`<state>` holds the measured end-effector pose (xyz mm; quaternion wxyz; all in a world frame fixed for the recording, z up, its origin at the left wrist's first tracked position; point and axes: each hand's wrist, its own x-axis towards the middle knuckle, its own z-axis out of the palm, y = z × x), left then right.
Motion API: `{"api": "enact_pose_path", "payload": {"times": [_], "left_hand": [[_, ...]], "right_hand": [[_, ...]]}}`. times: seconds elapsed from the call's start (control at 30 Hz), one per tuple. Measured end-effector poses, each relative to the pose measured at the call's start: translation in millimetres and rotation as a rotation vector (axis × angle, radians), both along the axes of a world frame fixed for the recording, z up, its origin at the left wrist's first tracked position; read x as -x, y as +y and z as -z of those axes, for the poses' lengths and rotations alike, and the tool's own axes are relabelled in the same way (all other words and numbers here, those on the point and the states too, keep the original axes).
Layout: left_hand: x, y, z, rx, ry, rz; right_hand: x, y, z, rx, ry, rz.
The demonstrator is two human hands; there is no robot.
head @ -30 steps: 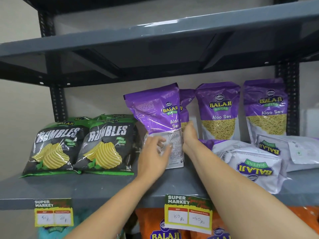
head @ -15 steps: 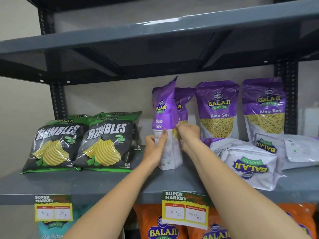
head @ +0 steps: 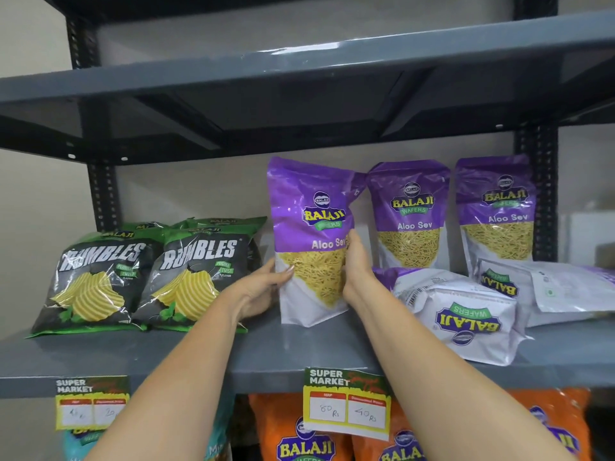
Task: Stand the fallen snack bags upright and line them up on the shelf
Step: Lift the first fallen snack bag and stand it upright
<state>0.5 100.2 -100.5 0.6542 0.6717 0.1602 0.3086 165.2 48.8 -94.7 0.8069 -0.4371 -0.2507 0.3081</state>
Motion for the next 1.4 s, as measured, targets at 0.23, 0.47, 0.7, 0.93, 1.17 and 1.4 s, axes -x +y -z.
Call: {"api": "enact_pose_path", "payload": {"times": [0.23,0.47,0.7,0.93,1.17,1.4], "left_hand": [[-0.5,-10.7,7.5,-0.132,0.02,-0.127],[-0.1,-12.1,10.0,-0.153,0.019,-0.148],[8.4,-20.5,8.6,-0.219,0.091,-0.168],[34.4,-46.9,14.8,-0.318,0.124,-0.2],[55.3,-74.4,15.9,-0.374,0.155,-0.214],[61.7,-78.2,20.0,-0.352,0.17,-0.228]], "right_hand": [[3.2,1.5,7.1,0.229,-0.333,0.178],[20.7,-23.9,6.1,0.198,-0.333,0.162],[33.6,-46.9,1.6,0.218,-0.407,0.197],[48.6,-70.1,8.5,0.216,-0.522,0.21],[60.3,-97.9,10.5,0.215,-0.599,0.176],[73.6,-113.9,9.6,0.235,-0.598,0.197]]}}
